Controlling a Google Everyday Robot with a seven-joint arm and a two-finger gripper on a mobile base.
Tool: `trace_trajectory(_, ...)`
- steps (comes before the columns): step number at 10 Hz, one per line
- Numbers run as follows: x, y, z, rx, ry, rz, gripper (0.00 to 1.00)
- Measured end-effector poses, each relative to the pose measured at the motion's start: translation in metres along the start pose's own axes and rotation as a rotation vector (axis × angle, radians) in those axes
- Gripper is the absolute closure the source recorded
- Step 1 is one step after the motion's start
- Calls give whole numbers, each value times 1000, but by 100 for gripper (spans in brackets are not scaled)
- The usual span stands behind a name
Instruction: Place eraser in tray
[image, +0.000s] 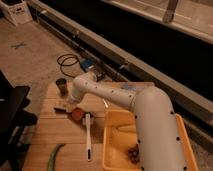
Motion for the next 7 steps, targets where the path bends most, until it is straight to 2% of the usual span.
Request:
trace_trajectory(1,-1,0,-3,10,2,-13,98)
trace_trajectory(3,-8,0,-16,35,5,-33,100)
trace_trajectory(7,-36,-9,-66,115,24,-92,100)
